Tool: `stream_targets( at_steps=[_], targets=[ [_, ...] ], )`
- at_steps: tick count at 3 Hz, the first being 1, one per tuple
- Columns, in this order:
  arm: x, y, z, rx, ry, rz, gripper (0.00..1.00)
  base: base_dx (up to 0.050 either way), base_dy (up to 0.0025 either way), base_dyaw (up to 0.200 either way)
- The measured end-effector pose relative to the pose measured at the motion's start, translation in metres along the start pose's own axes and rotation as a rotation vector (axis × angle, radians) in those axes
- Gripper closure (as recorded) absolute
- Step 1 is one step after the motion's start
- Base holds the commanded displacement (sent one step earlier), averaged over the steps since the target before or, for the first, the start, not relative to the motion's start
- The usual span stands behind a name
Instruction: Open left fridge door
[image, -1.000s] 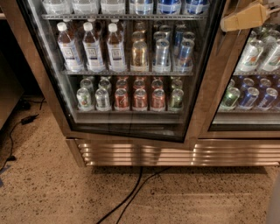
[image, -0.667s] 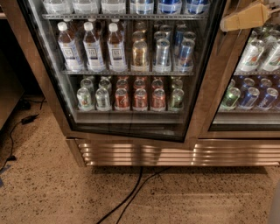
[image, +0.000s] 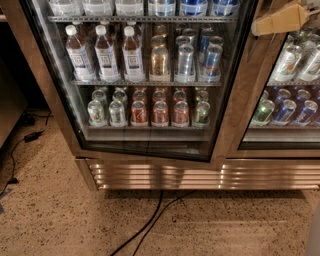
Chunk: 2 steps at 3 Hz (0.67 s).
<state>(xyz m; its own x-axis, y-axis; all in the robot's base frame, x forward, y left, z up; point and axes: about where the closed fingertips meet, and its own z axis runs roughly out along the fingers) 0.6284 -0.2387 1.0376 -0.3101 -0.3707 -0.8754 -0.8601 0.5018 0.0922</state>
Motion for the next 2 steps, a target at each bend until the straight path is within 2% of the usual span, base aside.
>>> stream_targets(
  at_steps=[1,2],
  targets=[
    [0.0015,0.0078,0.0061,-0.032,0.031,-0.013,0.88,0.0,0.0,0.0],
    [0.0007,0.0077,0.005,-0.032,0.031,-0.013,0.7,0.0,0.0,0.0]
  ],
)
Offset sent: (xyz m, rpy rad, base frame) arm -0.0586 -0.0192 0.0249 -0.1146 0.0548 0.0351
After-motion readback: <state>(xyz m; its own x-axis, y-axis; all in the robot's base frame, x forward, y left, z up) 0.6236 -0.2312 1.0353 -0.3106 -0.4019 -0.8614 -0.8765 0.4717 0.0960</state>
